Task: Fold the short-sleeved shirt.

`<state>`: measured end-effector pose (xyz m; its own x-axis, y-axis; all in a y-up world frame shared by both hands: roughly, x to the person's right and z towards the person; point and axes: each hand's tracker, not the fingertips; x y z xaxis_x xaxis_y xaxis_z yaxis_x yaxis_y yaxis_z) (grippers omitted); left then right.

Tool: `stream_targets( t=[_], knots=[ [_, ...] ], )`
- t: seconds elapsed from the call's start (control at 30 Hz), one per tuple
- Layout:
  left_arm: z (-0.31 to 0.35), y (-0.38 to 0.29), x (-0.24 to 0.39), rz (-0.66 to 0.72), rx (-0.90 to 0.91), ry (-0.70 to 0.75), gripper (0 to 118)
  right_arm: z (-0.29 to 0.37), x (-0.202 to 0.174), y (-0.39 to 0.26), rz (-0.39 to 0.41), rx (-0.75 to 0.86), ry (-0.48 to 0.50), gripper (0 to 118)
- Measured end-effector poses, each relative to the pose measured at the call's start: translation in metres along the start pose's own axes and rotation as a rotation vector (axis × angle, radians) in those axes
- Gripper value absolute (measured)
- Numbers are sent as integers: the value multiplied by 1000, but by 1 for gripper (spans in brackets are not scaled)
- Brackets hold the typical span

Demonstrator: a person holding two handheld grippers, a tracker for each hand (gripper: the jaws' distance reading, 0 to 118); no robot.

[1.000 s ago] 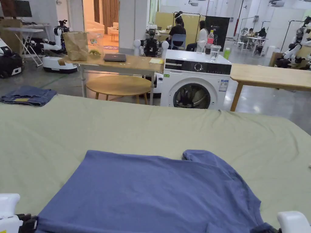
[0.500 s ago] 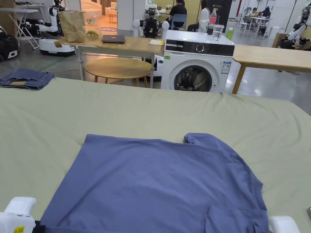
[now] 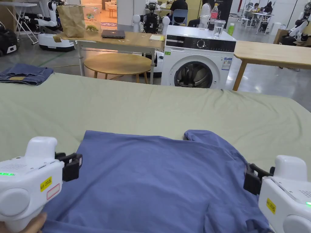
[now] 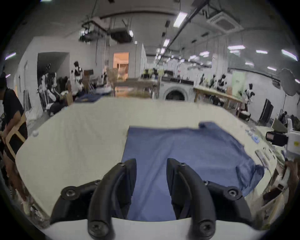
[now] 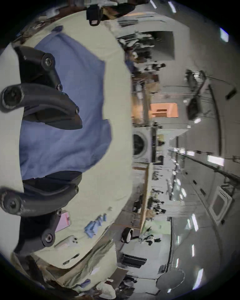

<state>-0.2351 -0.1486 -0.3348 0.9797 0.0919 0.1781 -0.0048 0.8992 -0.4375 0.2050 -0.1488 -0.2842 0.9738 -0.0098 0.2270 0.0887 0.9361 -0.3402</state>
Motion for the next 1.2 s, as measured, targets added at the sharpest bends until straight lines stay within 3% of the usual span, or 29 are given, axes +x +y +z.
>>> stream_targets(
  t=[0.07,0.13,0.17,0.23,0.47,0.83,0.87,0.93,0.97,1.07,1.2],
  knots=[
    [5,6,13,-15,83,1,35,3,-12,4,-10,72,9,38],
    [2,7,17,-45,154,31,32,7,-24,6,-6,135,7,34],
    [4,9,23,-69,180,53,27,9,-30,6,-6,163,3,27],
    [4,10,31,-104,207,95,3,11,-38,6,-5,199,10,0],
    [14,5,25,-99,181,100,0,13,-51,0,19,214,34,0],
    [20,-31,-63,29,-362,76,0,1,-38,-17,41,113,38,0],
    [17,-37,-69,45,-405,71,3,0,-38,-18,43,106,36,0],
    [10,-48,-77,87,-474,90,33,-3,-37,-21,41,90,37,0],
    [4,-55,-81,105,-505,97,41,-4,-37,-23,40,80,38,0],
    [-12,-72,-86,139,-571,113,53,-8,-36,-28,42,56,40,0],
    [-34,-100,-89,139,-734,187,53,-10,-33,-33,61,30,37,0]
  ],
)
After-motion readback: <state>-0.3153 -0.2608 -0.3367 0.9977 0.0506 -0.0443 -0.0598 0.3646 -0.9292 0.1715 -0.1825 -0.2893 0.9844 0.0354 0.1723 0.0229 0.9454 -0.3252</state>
